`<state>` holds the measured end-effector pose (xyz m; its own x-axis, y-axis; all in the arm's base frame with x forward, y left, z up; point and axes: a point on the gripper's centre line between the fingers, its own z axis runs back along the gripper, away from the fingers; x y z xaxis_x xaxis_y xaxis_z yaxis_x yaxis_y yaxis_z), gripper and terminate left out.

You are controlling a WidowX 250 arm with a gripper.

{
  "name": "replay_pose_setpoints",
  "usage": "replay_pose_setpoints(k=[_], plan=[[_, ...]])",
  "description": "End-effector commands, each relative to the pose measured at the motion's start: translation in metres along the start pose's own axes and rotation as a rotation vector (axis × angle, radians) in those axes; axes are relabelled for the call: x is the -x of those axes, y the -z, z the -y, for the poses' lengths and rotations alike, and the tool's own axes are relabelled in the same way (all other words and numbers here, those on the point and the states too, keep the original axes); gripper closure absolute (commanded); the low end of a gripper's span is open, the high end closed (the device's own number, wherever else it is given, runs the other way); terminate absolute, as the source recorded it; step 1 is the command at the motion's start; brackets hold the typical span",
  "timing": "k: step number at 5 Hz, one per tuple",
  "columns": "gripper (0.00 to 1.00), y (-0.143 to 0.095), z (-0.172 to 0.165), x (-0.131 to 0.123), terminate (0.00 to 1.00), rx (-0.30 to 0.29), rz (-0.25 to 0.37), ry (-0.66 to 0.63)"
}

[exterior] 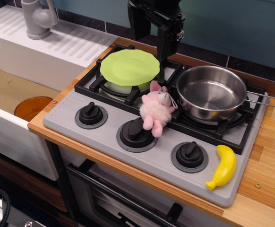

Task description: End effector reaching banana

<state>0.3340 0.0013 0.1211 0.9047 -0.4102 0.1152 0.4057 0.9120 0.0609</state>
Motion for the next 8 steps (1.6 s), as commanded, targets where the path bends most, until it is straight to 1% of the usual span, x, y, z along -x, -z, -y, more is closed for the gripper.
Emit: replay_pose_setpoints(k=[1, 2, 3, 4, 5, 6, 7, 8], plan=[[0.00, 0.000, 0.000, 0.000, 0.00, 0.000, 0.000, 0.000], [0.00, -0.001, 0.015, 0.004, 0.00, -0.061, -0.020, -0.058], [0.00, -0.008, 0.035, 0.013, 0.00, -0.093, -0.042, -0.110], [0.00, -0.010, 0.051, 0.020, 0.00, -0.104, -0.053, -0.140], [0.00, -0.006, 0.073, 0.025, 0.00, -0.102, -0.051, -0.168], [0.00, 0.004, 0.090, 0.027, 0.00, -0.057, -0.063, -0.173], [0.00, 0.016, 0.113, 0.031, 0.00, -0.024, -0.063, -0.198], [0.00, 0.021, 0.130, 0.027, 0.00, -0.008, -0.054, -0.227]])
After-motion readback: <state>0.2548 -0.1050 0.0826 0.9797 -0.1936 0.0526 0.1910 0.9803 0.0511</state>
